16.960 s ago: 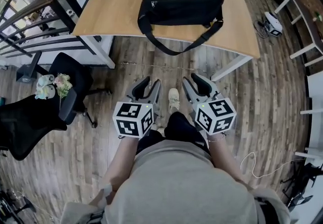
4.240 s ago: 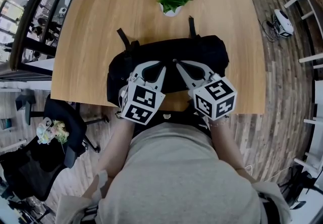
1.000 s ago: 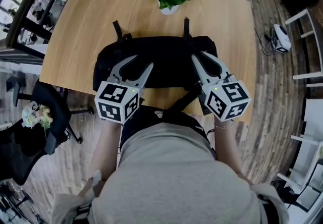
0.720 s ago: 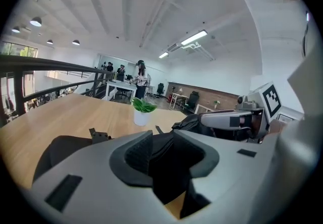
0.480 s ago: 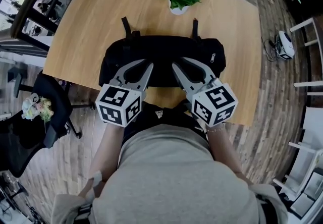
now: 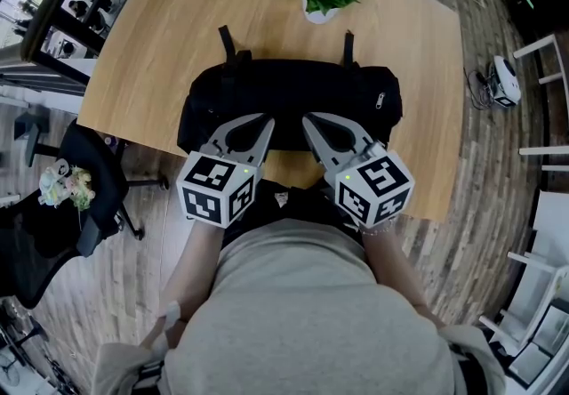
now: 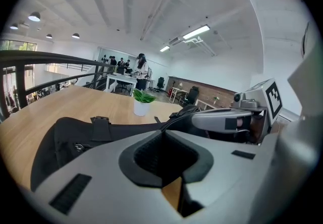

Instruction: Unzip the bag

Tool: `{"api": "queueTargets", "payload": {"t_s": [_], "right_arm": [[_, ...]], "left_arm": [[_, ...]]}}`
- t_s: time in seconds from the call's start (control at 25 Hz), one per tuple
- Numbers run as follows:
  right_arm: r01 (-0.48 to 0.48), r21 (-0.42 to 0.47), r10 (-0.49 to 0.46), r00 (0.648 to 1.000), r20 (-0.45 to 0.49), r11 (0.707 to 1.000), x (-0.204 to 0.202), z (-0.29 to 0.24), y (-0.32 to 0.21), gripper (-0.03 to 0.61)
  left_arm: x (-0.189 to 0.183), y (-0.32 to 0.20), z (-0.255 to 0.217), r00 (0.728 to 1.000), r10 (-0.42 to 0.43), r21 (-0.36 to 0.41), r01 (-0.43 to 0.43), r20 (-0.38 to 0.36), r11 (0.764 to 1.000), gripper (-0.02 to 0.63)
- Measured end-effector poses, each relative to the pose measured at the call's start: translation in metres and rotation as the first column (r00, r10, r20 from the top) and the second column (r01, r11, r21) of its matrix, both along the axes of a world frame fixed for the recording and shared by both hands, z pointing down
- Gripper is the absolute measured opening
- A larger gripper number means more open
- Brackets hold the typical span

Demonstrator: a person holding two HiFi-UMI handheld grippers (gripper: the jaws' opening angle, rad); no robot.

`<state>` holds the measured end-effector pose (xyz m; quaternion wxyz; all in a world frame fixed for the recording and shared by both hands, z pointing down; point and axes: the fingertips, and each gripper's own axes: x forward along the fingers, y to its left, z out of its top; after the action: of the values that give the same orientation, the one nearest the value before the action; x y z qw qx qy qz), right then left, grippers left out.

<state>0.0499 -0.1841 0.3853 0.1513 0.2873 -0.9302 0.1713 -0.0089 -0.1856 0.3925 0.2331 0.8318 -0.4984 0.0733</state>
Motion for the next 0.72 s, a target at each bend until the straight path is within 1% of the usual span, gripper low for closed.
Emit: {"api": "queueTargets", "payload": {"t_s": [0.2,0.4,0.6,0.72], "right_arm": [[-0.005,-0.005,0.005,1.000,-0.001,1.000,0.001,0.004,0.003,0.008],[-0.022,-0.007,0.022,1.000,-0.020,1.000,0.006,0.012,0.002,0.006],[-0.020,-0.009,0.020,0.999,-0.033,1.000,0.007,0.016,0.003,0.006],[-0.012,-0.011,0.011,0.999,-0.039,1.000,0.006,0.016,0.004,0.006]], "left_arm": [[0.005,0.003,0.004,1.000,0.007,-0.007,-0.007,0.006,1.000,0.034],[0.009,0.004,0.016,0.998,-0.006,-0.041,0.008,0.058,0.999,0.020],[0.010,0.005,0.016,0.998,0.009,-0.032,-0.007,0.069,0.999,0.020],[0.010,0.004,0.015,0.998,0.007,-0.029,-0.006,0.058,1.000,0.020]]}}
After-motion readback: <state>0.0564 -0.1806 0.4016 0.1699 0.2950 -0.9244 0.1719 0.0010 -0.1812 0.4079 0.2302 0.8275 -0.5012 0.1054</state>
